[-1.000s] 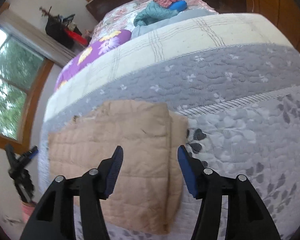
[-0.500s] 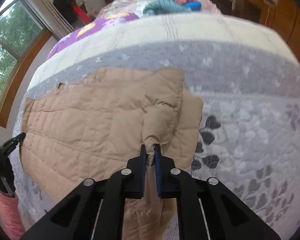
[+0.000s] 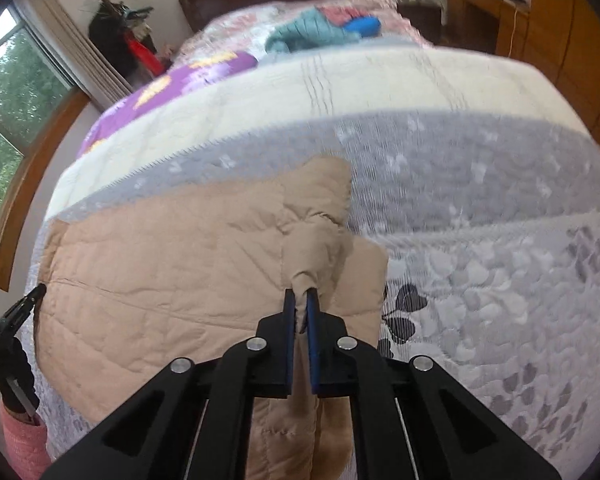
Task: Fold large clothes
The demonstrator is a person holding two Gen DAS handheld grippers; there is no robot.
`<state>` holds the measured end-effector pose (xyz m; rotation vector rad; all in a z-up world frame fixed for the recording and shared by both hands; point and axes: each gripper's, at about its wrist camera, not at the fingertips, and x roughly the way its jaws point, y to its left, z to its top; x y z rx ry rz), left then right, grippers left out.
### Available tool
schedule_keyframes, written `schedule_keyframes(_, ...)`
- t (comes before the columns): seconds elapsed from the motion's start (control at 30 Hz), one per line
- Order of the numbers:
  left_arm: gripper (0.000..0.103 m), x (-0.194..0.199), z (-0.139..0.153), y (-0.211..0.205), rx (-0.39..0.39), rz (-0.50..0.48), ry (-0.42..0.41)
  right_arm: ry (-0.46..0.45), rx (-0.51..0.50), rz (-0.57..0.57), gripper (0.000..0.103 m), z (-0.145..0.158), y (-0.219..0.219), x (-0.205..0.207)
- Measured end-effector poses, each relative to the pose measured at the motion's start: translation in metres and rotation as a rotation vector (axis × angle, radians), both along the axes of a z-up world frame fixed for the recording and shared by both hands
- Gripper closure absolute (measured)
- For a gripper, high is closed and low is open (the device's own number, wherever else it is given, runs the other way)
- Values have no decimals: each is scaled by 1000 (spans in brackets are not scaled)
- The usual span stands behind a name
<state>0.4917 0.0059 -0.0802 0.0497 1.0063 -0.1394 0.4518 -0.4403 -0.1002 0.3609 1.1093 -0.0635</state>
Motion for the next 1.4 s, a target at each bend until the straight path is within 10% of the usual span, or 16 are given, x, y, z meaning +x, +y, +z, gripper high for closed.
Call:
schedule_keyframes(0.23,87,-2,-33,-11,114,-14,22,40,-49,14,92,-26,7,1)
schedule_keyframes(0.6,88,-77,43,3,0,12,-107,-80,-89,110,84,41,35,-85)
schedule_keyframes(1.03,86,-84,-34,-23,49,-98,104,126,-112,150,87,-43,86,-78)
schedule_keyframes(1.4,87,-76,-31,-23,28,-68,142,128,-110,144,81,-35,88,-79)
